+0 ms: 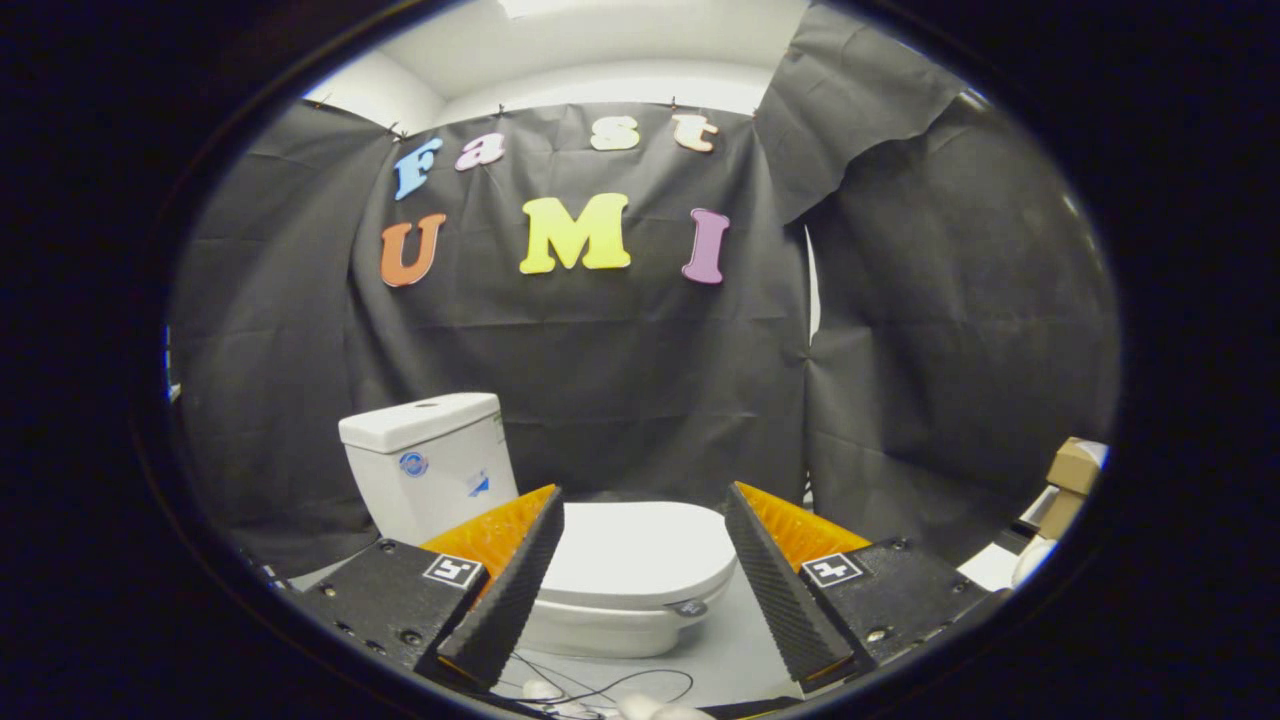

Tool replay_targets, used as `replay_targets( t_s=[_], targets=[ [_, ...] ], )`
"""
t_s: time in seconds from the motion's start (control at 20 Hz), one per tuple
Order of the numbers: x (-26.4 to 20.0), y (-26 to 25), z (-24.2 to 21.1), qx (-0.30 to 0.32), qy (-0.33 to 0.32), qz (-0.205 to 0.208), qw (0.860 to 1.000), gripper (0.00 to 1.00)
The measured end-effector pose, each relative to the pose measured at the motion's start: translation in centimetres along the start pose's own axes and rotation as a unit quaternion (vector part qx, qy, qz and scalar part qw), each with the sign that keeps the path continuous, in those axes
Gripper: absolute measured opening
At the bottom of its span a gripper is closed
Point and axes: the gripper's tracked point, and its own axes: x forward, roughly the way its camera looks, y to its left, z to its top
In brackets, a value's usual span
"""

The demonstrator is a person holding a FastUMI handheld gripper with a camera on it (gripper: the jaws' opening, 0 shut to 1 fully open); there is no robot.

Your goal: Open the toilet lid.

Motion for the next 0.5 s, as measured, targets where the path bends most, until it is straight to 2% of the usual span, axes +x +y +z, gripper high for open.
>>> replay_targets(
  t_s=[0.5],
  targets=[
    [0.6,0.9,-1.2,0.008,0.018,0.009,1.0,1.0]
  ],
)
